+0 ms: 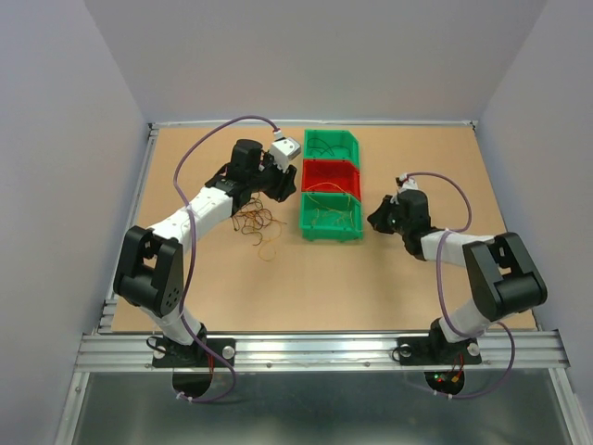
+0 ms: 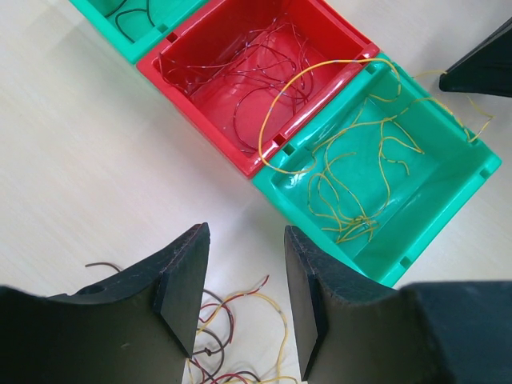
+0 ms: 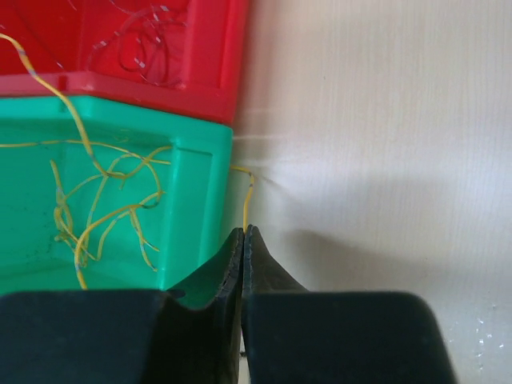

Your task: Untangle the cables

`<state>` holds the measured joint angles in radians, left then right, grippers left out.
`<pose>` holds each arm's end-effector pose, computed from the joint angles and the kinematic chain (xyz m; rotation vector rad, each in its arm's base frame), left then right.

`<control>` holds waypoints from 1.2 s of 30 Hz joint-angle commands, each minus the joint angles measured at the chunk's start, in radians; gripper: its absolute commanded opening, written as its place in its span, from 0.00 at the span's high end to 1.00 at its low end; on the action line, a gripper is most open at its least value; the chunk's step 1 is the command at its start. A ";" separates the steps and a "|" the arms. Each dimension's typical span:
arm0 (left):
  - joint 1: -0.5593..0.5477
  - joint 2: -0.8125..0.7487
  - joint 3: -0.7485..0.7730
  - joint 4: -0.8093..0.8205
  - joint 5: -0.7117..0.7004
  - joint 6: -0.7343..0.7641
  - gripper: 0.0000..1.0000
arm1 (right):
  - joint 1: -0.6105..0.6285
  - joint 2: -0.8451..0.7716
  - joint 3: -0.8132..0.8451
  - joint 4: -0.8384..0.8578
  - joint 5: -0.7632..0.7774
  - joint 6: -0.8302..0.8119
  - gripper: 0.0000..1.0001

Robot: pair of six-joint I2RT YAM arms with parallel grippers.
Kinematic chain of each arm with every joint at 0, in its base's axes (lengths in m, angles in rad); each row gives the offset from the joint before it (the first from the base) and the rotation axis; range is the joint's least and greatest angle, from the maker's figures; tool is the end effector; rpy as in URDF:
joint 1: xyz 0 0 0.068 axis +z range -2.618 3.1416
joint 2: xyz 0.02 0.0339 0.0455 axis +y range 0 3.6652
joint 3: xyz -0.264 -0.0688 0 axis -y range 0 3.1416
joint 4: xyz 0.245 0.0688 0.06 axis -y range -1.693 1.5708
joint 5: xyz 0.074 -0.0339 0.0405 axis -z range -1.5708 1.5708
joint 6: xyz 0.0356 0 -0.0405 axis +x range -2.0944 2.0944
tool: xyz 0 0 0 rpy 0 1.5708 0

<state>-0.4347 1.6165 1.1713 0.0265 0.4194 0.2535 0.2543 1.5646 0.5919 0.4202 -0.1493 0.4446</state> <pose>0.3352 -0.1716 0.2826 0.9214 1.7635 -0.5336 0.2879 0.0803 0.1515 0.1159 2.1670 0.5668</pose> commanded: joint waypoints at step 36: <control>0.004 -0.015 0.007 0.023 0.016 0.012 0.47 | 0.186 0.236 0.319 -0.126 -0.105 -0.264 0.98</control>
<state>-0.4347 1.6196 1.1713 0.0257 0.4358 0.2581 0.4259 1.7824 0.8604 0.3214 -0.2268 0.2234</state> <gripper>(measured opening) 0.534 0.014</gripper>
